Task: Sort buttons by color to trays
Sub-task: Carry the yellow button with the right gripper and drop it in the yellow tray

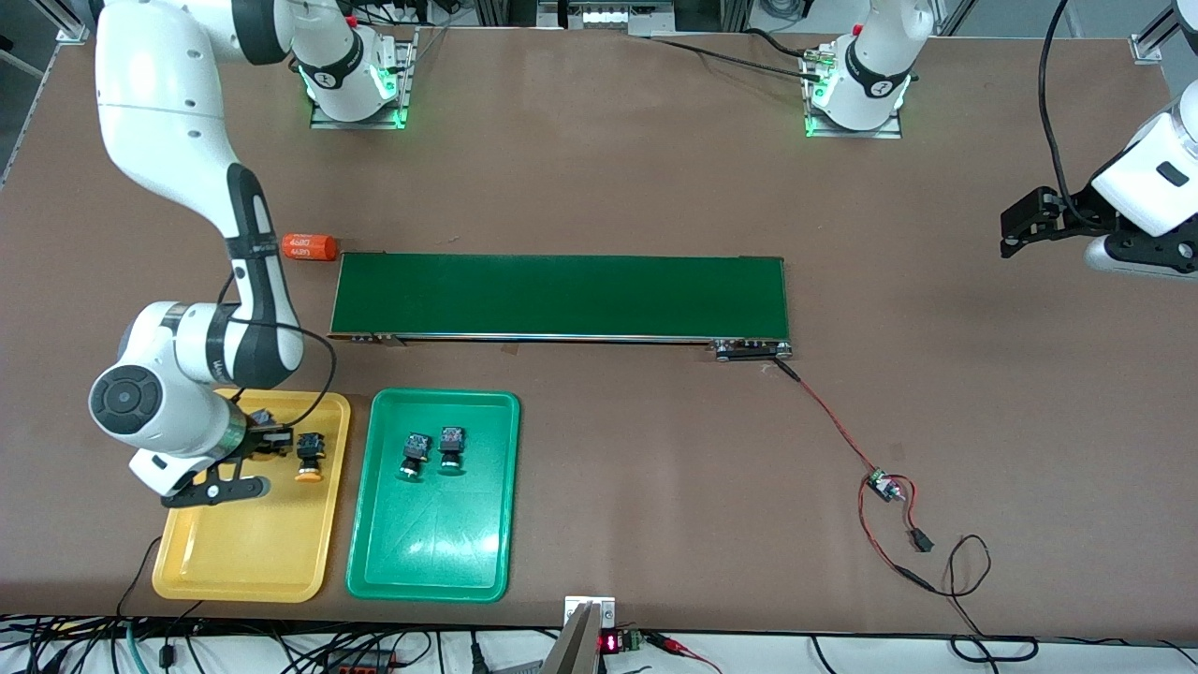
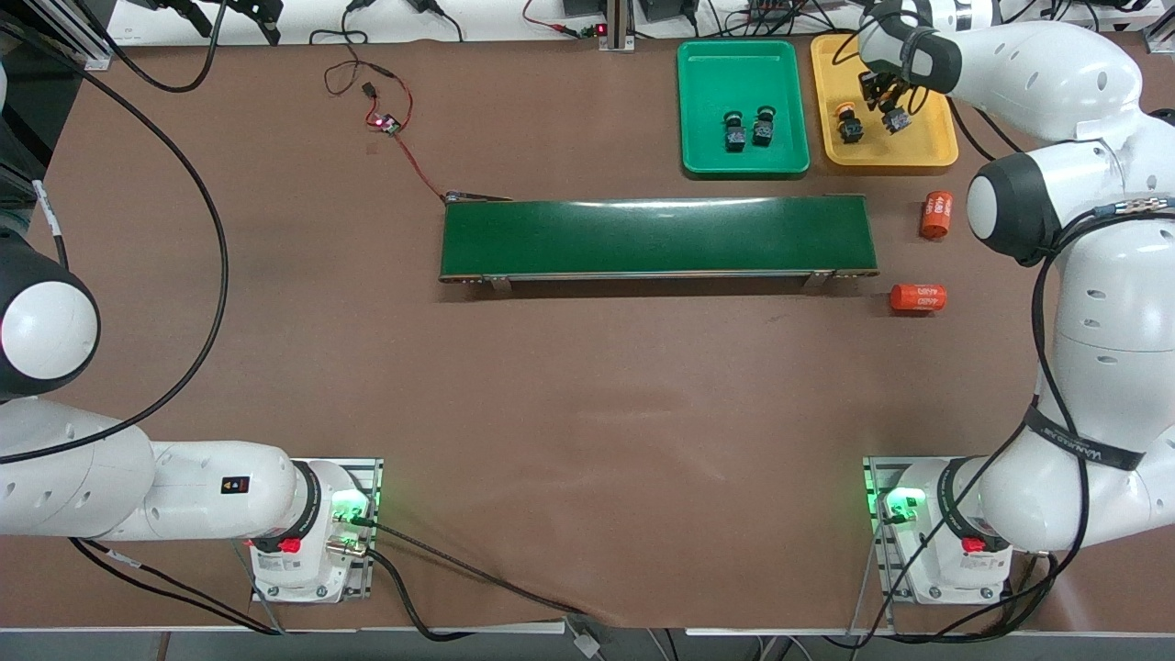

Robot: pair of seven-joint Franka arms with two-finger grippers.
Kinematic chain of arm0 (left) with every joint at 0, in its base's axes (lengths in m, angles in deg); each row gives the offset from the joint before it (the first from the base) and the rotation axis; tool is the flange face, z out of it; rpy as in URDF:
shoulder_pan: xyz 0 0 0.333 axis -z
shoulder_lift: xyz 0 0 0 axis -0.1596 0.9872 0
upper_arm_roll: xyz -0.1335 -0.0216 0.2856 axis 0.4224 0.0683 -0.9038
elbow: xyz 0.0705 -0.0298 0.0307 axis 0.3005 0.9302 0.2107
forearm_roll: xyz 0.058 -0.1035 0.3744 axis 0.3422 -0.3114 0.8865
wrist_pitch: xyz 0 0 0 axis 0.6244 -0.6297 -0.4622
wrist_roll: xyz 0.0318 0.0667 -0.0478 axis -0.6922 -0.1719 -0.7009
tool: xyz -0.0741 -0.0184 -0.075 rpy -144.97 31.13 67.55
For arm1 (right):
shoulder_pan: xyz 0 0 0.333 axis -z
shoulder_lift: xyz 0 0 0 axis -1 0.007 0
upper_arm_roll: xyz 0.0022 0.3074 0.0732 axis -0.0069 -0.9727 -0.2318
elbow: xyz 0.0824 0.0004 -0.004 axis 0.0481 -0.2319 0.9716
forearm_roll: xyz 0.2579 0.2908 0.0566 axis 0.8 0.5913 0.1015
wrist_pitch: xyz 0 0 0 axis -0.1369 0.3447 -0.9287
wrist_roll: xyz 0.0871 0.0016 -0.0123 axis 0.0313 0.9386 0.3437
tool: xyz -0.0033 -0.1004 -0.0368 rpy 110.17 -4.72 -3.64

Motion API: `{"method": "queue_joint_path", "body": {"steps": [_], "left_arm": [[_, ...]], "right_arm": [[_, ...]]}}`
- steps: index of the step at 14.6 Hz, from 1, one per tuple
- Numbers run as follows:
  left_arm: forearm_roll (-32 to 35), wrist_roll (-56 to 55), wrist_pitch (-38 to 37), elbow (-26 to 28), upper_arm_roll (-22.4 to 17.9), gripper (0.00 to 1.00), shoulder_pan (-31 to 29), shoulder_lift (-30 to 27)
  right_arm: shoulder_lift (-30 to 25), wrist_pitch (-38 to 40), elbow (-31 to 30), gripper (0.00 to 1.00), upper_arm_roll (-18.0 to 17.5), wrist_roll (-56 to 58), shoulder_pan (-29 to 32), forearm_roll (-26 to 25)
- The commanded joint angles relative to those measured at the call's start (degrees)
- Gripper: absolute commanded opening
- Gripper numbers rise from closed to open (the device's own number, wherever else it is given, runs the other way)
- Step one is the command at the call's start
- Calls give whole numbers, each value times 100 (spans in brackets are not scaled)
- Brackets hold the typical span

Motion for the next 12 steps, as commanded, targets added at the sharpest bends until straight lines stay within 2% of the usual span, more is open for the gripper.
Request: {"method": "queue_joint_path", "body": {"steps": [1,5,6,7,8,12], "left_arm": [[0,79,-105,-186,10,100,-34,84],[0,79,-105,-195,10,100,-16,84],[0,79,-105,-195,10,100,-16,84],[0,79,-105,-195,10,100,-16,84],[0,79,-105,-195,10,100,-16,84],[0,79,-105,-186,10,100,-16,84]], "right_arm": [[104,-137,79,15,-153,190,108,-18],[323,-154,79,17,-153,304,214,-35],[341,-154,79,28,-153,339,257,-26],[341,-154,79,91,-153,366,310,-9],[332,-154,79,100,-170,366,328,0],[-79,38,88,100,-188,331,232,18]]}}
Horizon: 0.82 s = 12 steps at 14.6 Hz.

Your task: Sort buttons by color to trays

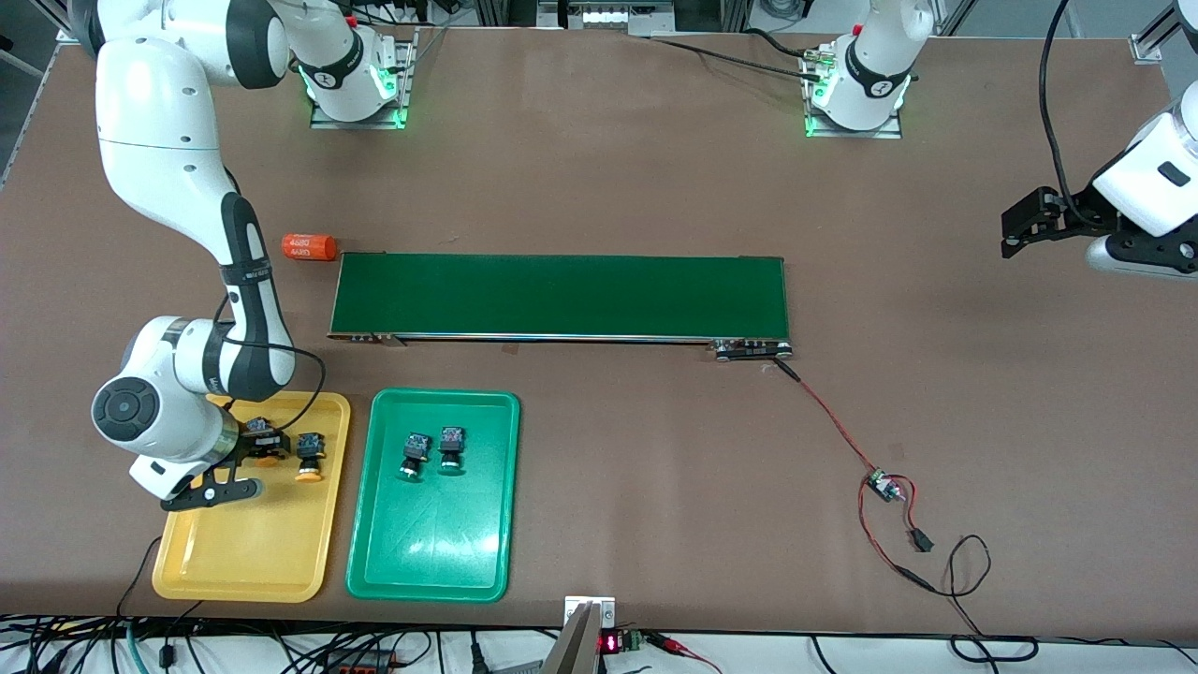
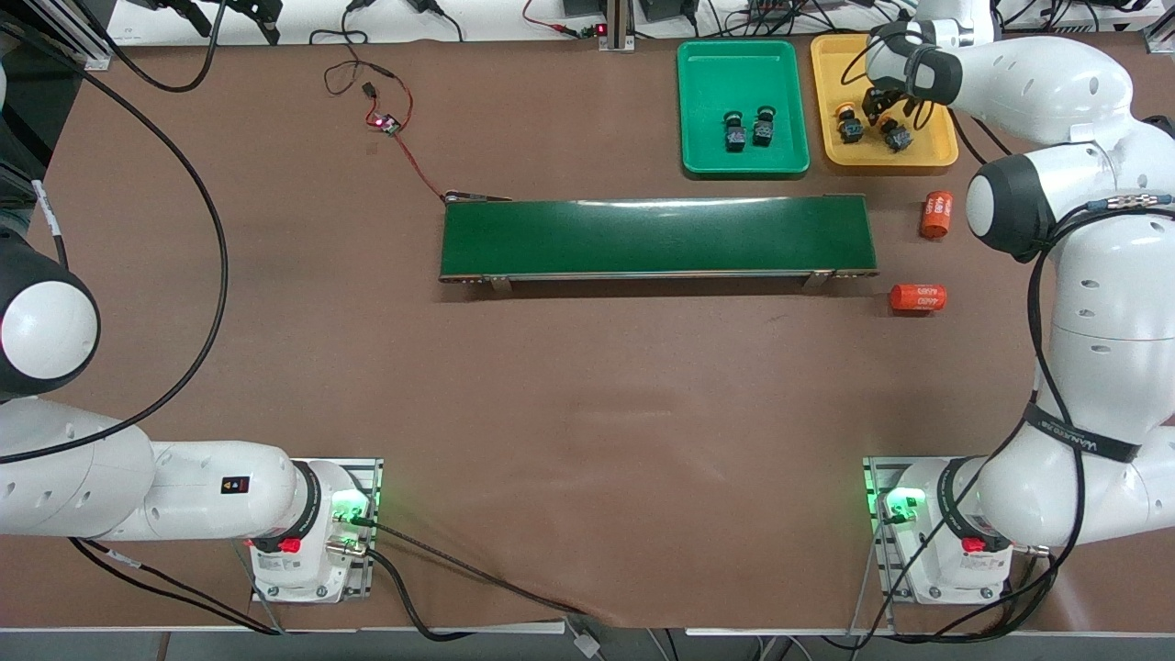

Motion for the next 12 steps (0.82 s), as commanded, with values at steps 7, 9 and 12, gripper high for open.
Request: {"method": "queue_joint_path", "body": {"steps": [7,9,12], "left_arm": [[0,97,-96,-189,13,100,-23,84],[0,97,-96,-180,13,100,-14,84],[0,88,-104,-180,13,100,-14,84]], "right_arm": [[-1646,1796,86,100,-112,80,-68,42],[-2041,2455,86,100,-112,-77,-85,287],[-2490,3528,95,100,-42,-561,-120,236]]}}
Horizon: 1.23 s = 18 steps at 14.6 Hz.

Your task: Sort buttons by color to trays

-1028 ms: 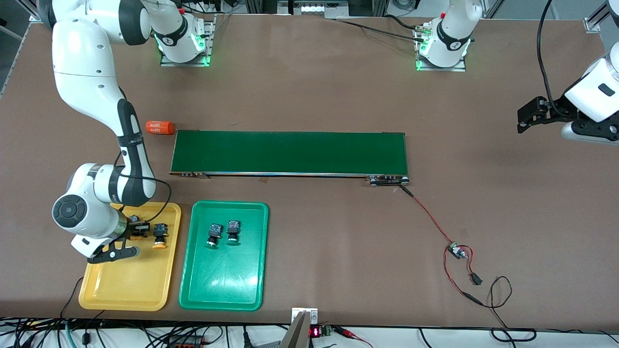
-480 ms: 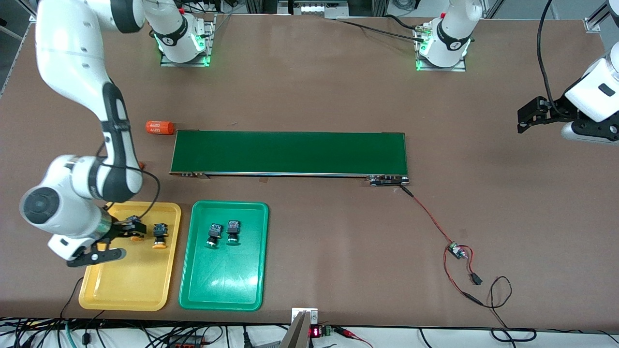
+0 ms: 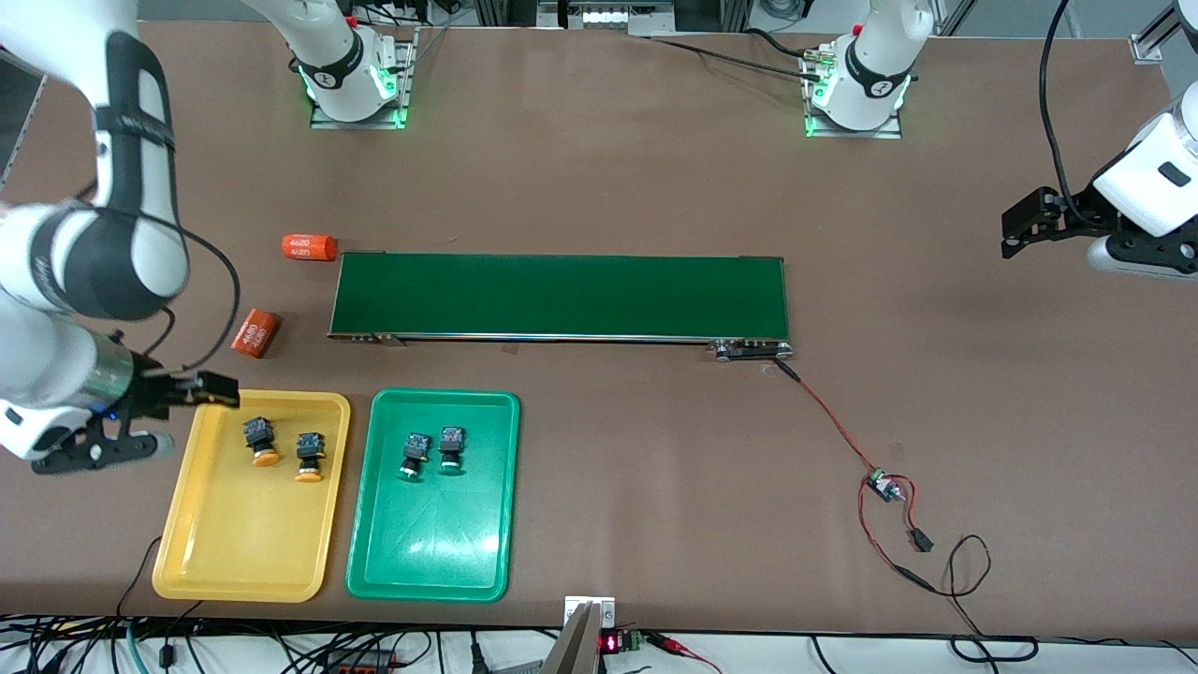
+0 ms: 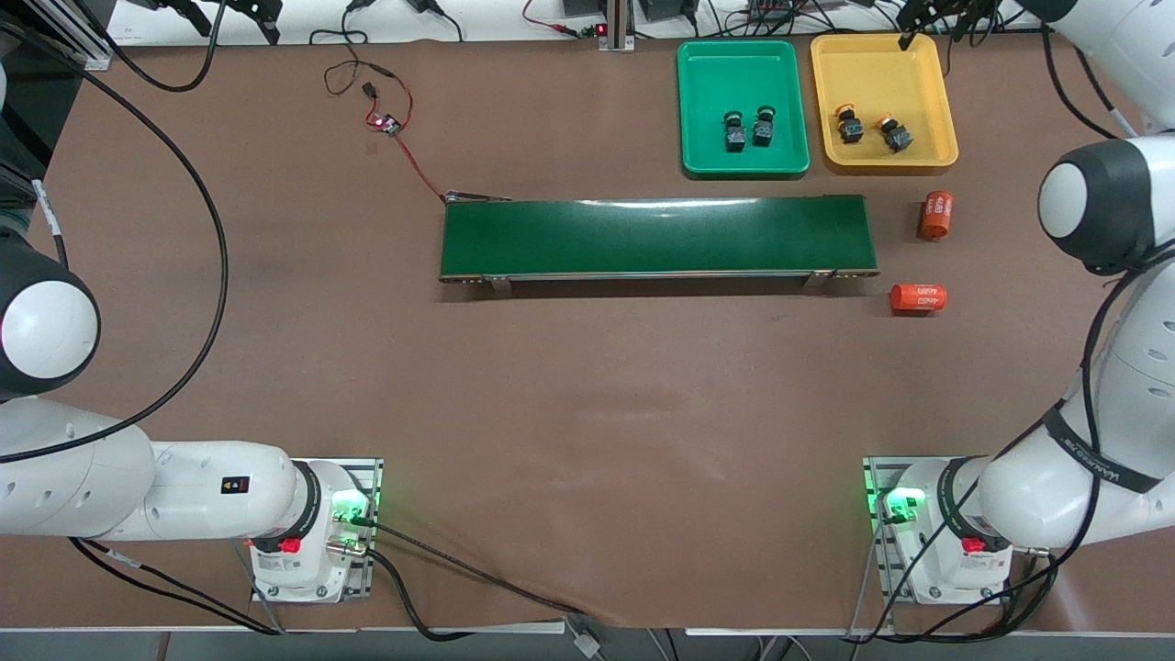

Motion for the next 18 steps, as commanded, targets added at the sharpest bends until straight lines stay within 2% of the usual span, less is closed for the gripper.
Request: {"method": "queue_joint_path", "body": {"steps": [1,2,4,7,9,12,15,18], "left_arm": [[0,88,-104,-178,14,100,-14,77],[0,88,-104,-170,14,100,-14,77],[0,88,-104,-178,14,100,-31,77],[0,88,-104,-178,14,100,-40,77],[0,88,-104,-170,14,100,-40,77],[-9,88,-104,-170,14,100,-40,77],[-9,88,-104,-170,14,100,-40,77],[-18,88,-104,-178,14,100,-49,77]], "right_arm": [[-647,641,-174,100,20,-300,1,17],[-823,781,-244,100,29,-301,88,-53],[-1079,994,-289,100,-76,-231,657,-106],[-1457,1117,-648,100,-629,-440,1511,-185],[-1598,1117,-885,100,-595,-678,1478,-499],[-1967,1064,-1062,100,-428,-696,881,-1046],[-2230,872,-1342,100,-445,-757,818,-976],[-2941,213,-2308,100,-463,-863,809,-976]]}}
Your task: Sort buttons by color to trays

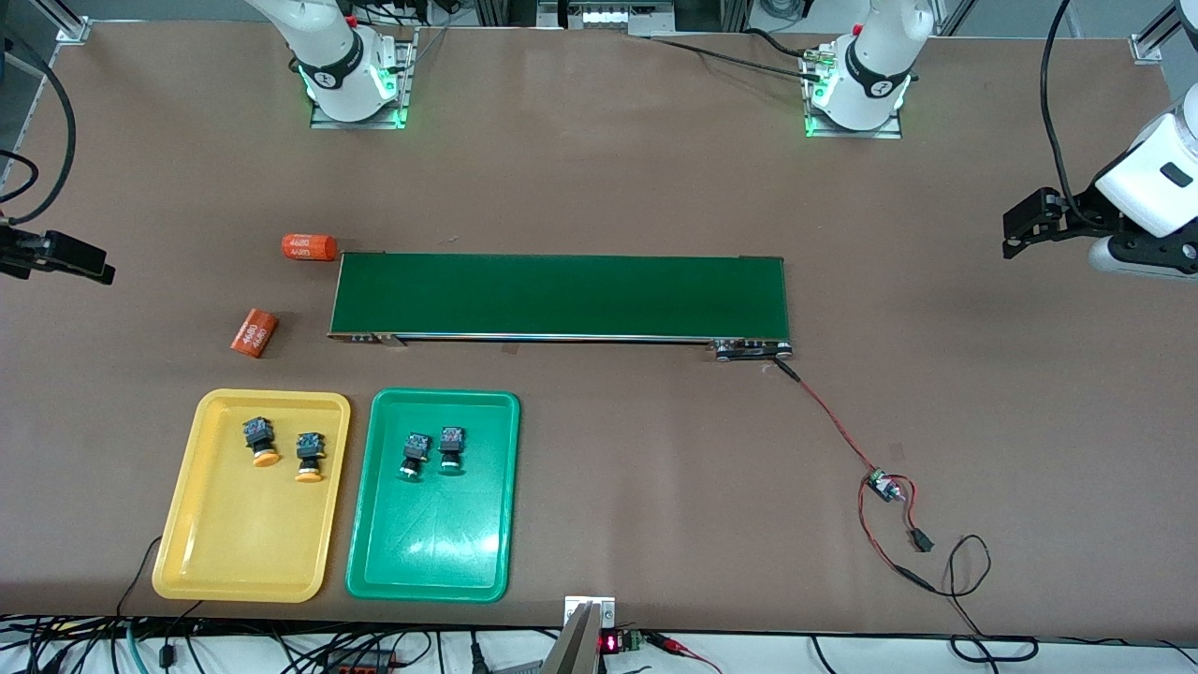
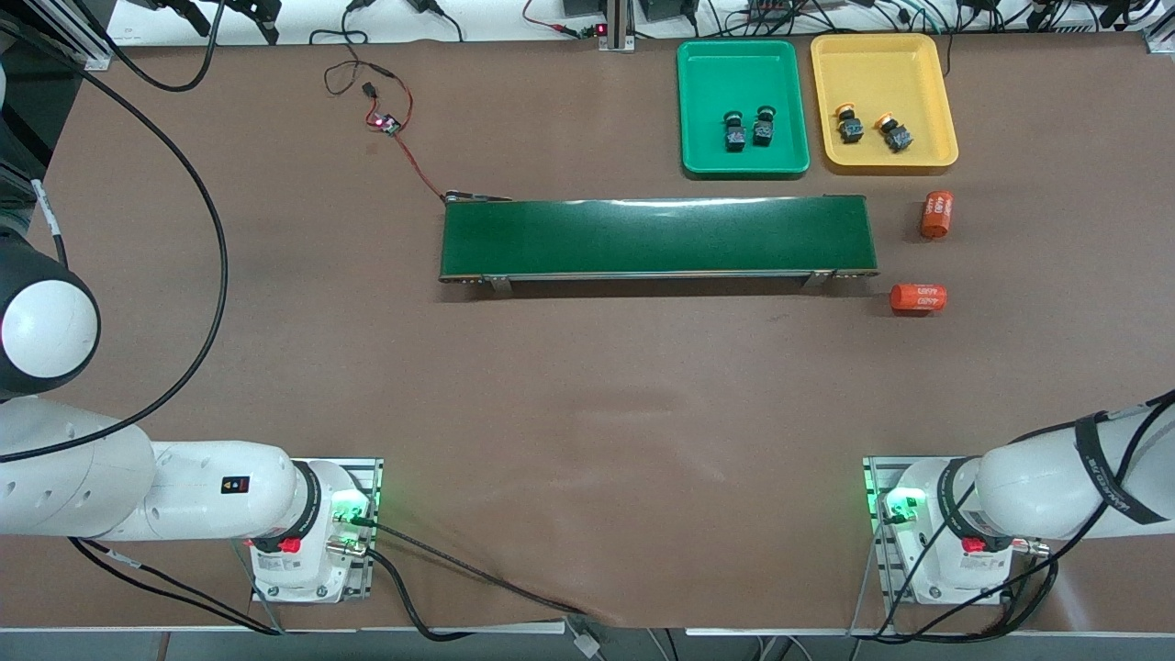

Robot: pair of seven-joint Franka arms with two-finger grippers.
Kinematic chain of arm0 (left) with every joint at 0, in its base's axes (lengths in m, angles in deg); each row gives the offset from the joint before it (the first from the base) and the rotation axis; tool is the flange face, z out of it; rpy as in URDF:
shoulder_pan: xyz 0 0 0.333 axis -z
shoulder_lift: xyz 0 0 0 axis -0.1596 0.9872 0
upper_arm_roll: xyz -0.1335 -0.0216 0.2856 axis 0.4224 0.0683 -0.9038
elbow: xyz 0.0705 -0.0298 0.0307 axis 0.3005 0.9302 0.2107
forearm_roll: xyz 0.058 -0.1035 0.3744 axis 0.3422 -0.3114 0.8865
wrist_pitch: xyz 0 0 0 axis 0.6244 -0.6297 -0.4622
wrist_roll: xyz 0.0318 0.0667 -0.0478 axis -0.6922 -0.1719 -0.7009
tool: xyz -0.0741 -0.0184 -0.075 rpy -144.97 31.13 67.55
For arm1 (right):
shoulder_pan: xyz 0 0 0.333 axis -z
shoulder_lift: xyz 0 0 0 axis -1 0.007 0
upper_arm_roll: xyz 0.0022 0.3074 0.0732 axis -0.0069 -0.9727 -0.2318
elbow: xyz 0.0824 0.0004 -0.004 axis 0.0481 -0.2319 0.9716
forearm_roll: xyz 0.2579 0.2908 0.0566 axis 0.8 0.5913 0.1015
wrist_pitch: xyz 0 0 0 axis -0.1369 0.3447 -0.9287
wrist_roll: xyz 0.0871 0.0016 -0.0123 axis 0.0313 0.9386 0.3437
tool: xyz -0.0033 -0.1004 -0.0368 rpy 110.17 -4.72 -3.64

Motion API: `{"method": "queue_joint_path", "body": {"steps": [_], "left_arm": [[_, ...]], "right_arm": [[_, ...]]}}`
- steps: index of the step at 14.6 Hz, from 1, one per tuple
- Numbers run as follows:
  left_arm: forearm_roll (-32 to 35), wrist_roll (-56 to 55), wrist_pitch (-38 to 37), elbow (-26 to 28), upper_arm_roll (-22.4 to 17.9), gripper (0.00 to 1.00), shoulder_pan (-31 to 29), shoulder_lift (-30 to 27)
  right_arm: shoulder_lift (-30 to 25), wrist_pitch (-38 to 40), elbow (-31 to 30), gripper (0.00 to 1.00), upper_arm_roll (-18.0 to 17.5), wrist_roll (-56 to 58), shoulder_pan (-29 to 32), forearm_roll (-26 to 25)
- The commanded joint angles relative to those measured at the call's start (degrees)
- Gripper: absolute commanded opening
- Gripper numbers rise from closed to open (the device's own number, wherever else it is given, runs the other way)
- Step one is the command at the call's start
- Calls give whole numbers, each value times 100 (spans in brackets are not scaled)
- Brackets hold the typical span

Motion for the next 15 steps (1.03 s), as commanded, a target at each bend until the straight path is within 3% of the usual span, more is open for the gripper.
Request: {"method": "queue_joint_path", "body": {"steps": [1,5,15], "left_arm": [[-9,88,-102,-165,16,100,-36,73],[-18,88,-102,-165,16,100,-36,73],[-9,88,-110,-174,16,100,-36,73]], "right_arm": [[-795,-412,-1036,100,-38,-130,-51,-98],[-857,9,-949,100,-29,-130,-95,-125],[-893,124,-782,100,-29,-262,-95,-72]]}}
